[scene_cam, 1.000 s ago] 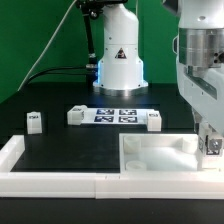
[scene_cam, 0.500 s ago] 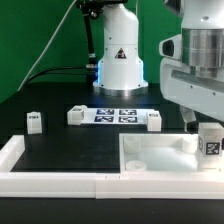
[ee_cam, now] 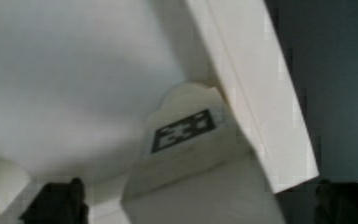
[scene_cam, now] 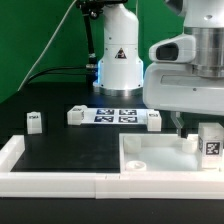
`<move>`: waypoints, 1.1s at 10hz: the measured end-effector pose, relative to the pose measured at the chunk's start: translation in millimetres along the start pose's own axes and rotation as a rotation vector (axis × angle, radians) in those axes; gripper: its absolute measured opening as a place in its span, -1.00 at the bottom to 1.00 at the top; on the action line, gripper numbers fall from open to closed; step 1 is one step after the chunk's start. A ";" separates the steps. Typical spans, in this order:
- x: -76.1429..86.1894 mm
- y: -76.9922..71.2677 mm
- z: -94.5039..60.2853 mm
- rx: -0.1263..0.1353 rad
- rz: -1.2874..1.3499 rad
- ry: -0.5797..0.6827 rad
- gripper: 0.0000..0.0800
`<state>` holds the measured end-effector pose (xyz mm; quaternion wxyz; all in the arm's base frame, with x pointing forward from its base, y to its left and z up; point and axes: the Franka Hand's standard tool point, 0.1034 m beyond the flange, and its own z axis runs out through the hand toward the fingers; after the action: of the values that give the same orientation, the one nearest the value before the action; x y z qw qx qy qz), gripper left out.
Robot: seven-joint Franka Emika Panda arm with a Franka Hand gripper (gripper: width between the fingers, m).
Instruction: Assemble one leg
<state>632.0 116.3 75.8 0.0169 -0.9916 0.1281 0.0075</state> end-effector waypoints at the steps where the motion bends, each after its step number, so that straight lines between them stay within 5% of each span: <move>1: 0.6 1.5 0.1 -0.002 -0.076 0.000 0.62; 2: 0.6 1.9 0.5 -0.003 -0.075 0.000 0.62; 5: 0.5 2.3 0.9 -0.003 -0.074 -0.001 -0.28; 8: 0.5 2.5 1.3 -0.004 -0.038 -0.001 -0.27; 11: -4.1 -1.6 2.1 -0.003 0.433 0.004 -0.27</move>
Offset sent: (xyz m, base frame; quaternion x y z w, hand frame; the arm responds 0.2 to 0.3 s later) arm 0.0000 0.0000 0.0000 0.0000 0.0000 0.0000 1.0000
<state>628.3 118.9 73.9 0.0132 -0.9409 0.3382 0.0094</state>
